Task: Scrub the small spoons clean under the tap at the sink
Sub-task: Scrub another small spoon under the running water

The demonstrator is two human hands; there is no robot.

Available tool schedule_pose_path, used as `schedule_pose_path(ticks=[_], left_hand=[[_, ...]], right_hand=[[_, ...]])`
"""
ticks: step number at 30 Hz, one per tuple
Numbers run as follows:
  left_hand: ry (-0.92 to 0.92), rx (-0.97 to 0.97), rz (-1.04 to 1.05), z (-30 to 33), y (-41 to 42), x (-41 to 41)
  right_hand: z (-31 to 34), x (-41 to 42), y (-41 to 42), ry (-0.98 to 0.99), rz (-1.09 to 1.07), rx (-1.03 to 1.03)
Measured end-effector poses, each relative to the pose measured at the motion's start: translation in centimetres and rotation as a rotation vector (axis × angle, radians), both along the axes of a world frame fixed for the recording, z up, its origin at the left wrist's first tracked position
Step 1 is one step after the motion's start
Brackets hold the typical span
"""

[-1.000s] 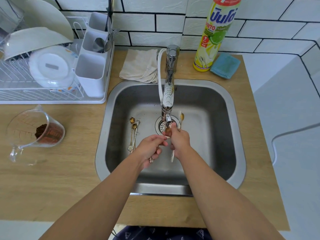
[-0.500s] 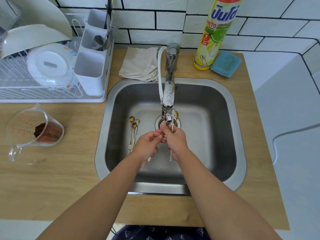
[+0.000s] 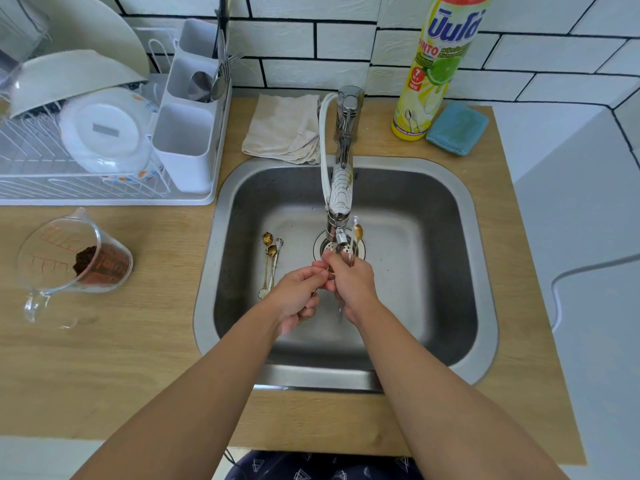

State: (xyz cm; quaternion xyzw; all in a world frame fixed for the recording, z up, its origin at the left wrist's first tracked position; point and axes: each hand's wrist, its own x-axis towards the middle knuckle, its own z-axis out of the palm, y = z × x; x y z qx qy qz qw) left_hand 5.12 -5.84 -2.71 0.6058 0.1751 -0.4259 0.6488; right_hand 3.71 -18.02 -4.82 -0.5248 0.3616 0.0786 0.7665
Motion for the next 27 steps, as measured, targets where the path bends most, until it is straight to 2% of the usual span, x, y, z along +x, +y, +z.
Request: schedule_pose_path(ticks=[2,8,11,15,21,23,27], left_hand=[[-0.01,0.014,-0.01,0.0,0.1,0.2],[-0.041,0.093,-0.026,-0.2,0.9,0.2],[-0.095,0.177,0.005,-0.3,0.7,0.0],[-0.204,0.264,0.042,-0.2,-0.4,-0.2],[-0.567,0.581,-0.053,-0.4,-0.4,-0.4],[-0.612,0.593,-0.054,-0.6,-0.1,-0.5],[-0.547,0.487,-0.068,-0.2,0.1,-0.2]], right_hand=[[0.2,0.3,0.2,0.038,-0.027,0.005],[-0.4,0.2,-1.2,0.113,0.101,0.125],[-1.1,-0.9,-1.9,0.096,0.105,0.034],[-1.3,-1.6,-1.2,-0.028,0.091,-0.112],[-0.7,0.3,-0.7,-0.013,0.161,-0.336],[-0.6,0.7,-0.5,-0.015,0.195,-0.344],[-0.8,0.6,-0.6,-0.017,0.164,-0.33]])
